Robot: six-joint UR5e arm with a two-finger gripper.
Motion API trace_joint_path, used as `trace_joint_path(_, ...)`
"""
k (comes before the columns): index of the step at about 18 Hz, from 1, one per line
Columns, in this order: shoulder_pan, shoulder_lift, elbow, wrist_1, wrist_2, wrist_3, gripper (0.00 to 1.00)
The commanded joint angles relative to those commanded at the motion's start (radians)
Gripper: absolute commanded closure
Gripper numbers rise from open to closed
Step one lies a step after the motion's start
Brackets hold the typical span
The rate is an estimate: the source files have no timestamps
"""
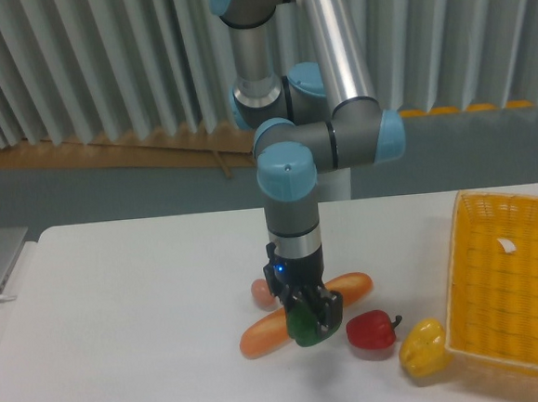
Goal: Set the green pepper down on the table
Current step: 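Lower the green pepper onto the table beside the red pepper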
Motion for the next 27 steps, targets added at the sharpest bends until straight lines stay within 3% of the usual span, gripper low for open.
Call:
trace_joint_path(4, 0.000, -0.031, 0.015, 0.011, 0.009, 0.002, 0.39)
trace_joint_path(10, 0.000, -0.074, 0.025, 0.081, 0.011, -0.009, 0.39)
trace_joint_path(16, 0.005, -0.100, 0.034, 0.081, 0.057, 0.002, 0.39)
trace_joint_path(27, 0.005, -0.089, 0.029, 0.081, 0.077, 0.000, 0.36)
